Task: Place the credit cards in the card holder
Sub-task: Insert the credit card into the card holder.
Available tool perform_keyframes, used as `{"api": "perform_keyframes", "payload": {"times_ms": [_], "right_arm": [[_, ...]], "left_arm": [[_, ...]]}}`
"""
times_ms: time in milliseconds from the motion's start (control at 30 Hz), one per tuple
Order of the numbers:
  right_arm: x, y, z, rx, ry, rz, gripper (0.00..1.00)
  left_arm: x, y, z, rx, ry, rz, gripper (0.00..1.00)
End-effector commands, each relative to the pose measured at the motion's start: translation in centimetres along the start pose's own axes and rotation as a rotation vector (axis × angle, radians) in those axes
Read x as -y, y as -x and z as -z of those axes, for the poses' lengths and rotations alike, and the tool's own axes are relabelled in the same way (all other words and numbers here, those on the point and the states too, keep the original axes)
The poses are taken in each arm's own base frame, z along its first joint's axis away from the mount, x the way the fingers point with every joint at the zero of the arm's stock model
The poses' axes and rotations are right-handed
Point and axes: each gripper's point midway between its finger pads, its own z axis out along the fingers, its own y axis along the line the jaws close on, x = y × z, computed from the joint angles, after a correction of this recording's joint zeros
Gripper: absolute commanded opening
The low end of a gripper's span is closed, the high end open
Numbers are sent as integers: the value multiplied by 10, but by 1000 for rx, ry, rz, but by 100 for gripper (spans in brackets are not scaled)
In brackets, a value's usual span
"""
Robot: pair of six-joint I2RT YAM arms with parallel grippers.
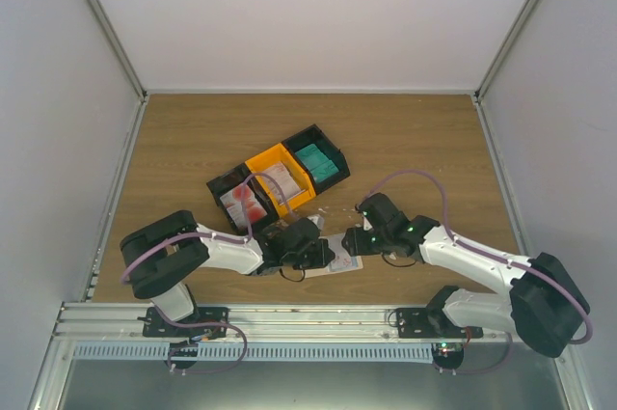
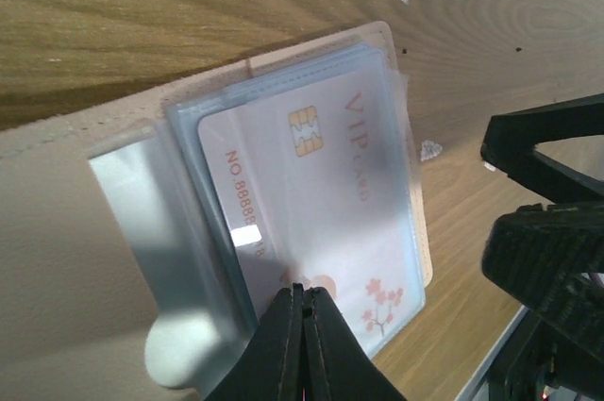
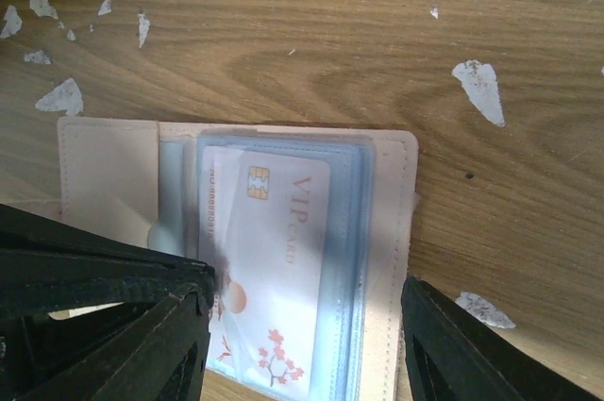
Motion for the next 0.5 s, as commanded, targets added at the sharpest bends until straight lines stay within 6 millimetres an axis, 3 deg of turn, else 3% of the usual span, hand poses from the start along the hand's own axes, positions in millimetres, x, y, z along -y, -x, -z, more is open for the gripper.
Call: {"api": "perform_keyframes", "payload": {"times_ms": [0,133,467], "right_arm": [[-3,2,-2,2,25,13,57],[-4,2,-2,1,30,15,57],[-4,-1,-5,-10,31,11,57]], "left_arm": [[17,1,4,11,-80,-46,4],[33,6,15,34,-149,-64,7],[-1,4,19,41,15,46,9]]}}
